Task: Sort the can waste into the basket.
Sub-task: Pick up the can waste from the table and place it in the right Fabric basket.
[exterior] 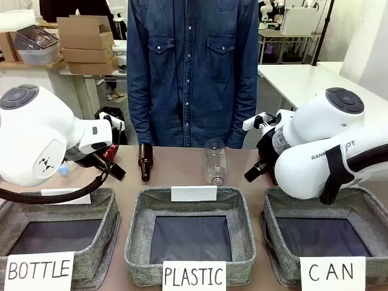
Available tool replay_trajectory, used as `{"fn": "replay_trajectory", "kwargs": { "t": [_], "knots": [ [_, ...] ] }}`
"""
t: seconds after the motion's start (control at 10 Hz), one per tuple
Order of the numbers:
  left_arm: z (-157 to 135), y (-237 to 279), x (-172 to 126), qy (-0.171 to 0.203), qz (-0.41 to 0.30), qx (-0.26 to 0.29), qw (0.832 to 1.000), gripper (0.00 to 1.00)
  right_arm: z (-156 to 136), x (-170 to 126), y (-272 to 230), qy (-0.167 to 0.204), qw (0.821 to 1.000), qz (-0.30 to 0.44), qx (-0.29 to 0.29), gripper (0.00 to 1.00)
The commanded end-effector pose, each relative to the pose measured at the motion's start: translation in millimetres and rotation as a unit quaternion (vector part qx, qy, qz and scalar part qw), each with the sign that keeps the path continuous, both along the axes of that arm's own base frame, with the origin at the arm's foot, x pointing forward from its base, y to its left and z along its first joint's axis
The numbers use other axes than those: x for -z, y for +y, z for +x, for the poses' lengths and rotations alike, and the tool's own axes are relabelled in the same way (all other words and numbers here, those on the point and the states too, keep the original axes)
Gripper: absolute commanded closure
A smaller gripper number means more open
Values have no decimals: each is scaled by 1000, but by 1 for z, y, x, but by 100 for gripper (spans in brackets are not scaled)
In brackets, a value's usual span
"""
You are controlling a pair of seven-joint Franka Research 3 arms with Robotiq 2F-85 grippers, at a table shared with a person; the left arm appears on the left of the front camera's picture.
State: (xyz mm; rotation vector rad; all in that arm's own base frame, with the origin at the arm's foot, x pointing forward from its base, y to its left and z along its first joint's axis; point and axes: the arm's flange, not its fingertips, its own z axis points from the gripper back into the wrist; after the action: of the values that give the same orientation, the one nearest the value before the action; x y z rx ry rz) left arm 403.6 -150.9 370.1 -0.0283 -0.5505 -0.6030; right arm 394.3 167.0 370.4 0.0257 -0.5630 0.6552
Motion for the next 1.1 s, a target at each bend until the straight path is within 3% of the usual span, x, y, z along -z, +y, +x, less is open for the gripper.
{"fn": "replay_trajectory", "kwargs": {
  "t": [0.0, 0.9, 1.0],
  "knots": [
    [0, 0, 0, 0, 0, 0, 1000, 0, 0, 0, 0, 0, 1000, 0, 0, 0],
    [0, 0, 0, 0, 0, 0, 1000, 0, 0, 0, 0, 0, 1000, 0, 0, 0],
    [-6, 3, -15, 34, 1, 18, 999, 0, -14, -25, -18, 6, 1000, 13, -26, 0]
  ]
}}
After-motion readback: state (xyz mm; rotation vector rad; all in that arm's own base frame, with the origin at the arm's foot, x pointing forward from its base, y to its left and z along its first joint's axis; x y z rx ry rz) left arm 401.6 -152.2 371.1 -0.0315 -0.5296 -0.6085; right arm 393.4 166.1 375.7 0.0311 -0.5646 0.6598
